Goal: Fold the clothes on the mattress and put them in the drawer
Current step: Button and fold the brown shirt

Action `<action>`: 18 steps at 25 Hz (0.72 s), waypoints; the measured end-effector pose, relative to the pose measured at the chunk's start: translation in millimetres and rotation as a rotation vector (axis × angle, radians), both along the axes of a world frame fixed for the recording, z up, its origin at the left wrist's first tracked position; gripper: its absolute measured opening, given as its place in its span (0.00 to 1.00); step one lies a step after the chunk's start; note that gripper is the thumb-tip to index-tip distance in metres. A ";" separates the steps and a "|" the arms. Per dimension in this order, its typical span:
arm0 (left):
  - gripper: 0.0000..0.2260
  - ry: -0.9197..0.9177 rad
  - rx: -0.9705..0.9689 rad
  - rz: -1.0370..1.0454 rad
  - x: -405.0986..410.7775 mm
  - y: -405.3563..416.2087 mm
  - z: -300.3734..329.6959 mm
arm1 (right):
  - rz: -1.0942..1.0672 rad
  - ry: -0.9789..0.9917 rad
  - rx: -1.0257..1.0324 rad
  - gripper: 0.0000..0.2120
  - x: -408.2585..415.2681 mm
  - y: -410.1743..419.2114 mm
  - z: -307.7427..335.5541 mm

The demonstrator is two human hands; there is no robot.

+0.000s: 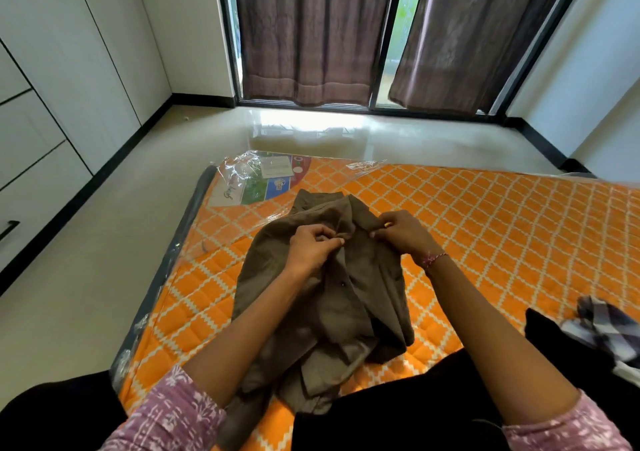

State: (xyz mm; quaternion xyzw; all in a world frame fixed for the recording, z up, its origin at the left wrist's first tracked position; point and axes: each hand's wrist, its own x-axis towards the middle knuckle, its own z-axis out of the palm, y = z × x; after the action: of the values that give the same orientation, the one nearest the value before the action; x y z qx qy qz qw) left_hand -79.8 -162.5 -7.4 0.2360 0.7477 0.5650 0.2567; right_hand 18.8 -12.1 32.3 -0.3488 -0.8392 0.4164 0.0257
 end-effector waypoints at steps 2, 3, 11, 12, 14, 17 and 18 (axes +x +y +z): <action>0.03 0.195 -0.042 -0.011 3.6 -0.1 12.5 | -0.109 0.098 0.367 0.07 0.9 -8.4 0.5; 0.04 0.271 -0.044 -0.004 6.3 0.6 19.0 | -0.141 0.131 0.499 0.08 1.0 -15.9 2.0; 0.08 0.842 -0.229 0.250 28.5 -20.1 56.0 | -0.205 0.171 0.775 0.08 6.6 -35.4 21.7; 0.08 0.846 -0.224 0.243 30.1 -22.0 58.5 | -0.227 0.204 0.764 0.07 6.8 -37.7 22.9; 0.06 0.686 -0.205 0.181 30.5 -23.4 61.0 | -0.277 0.287 0.640 0.07 5.4 -42.9 24.5; 0.07 0.443 -0.281 0.072 29.9 -24.6 58.1 | -0.239 0.288 0.331 0.13 4.0 -48.2 23.6; 0.10 0.414 -0.294 0.046 30.8 -25.2 56.8 | -0.213 0.257 0.281 0.15 5.0 -51.7 22.0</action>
State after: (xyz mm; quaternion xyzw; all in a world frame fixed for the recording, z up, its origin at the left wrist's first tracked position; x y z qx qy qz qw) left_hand -49.0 -187.7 49.3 0.2897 0.8638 0.3954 0.1166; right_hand 23.9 -63.9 54.2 -0.3725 -0.8373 0.3313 0.2245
